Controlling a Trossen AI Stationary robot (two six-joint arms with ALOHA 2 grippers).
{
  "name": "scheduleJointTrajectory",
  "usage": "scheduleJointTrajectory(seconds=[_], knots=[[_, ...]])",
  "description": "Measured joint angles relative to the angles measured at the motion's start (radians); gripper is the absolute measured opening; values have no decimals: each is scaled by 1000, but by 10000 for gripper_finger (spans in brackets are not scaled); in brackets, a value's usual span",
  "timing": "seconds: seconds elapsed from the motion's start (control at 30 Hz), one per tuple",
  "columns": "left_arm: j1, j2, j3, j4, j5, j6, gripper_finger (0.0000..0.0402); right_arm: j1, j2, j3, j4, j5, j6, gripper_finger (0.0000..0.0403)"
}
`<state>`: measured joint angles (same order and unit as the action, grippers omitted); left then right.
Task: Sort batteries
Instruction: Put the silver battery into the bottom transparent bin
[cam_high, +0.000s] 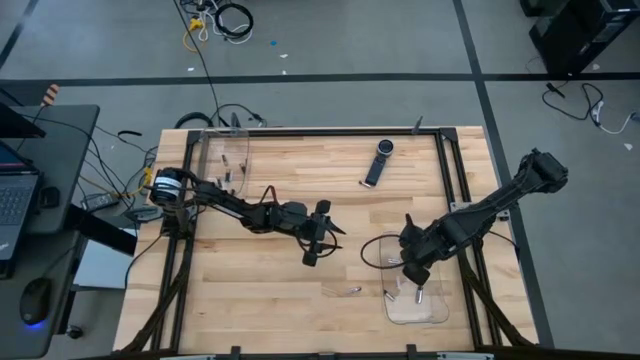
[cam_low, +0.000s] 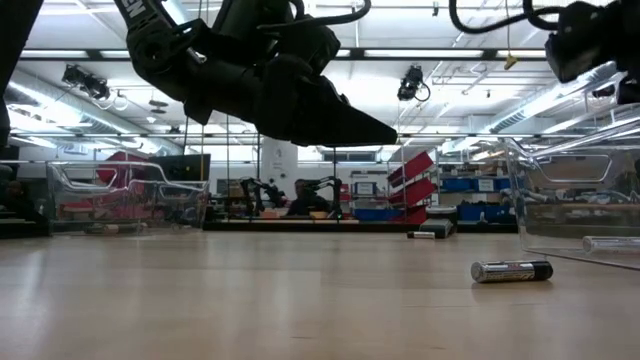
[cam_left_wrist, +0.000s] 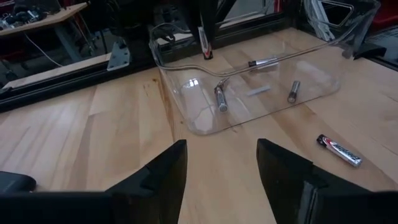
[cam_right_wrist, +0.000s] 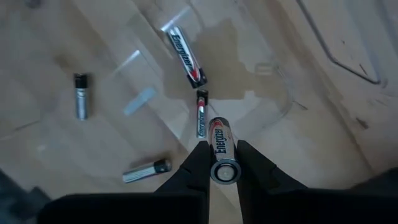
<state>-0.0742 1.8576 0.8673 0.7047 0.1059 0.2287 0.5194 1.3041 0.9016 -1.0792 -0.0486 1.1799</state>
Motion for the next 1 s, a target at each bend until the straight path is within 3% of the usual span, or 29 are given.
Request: scheduleJointTrajectory(seconds=[0.43, 1.0], knots=[[0, 0, 0, -1, 0, 1, 193, -3, 117, 0, -7, 30, -39, 46], [0, 0, 0, -45, 0, -1, 193, -6, 118, 0, 1, 66, -50, 55]])
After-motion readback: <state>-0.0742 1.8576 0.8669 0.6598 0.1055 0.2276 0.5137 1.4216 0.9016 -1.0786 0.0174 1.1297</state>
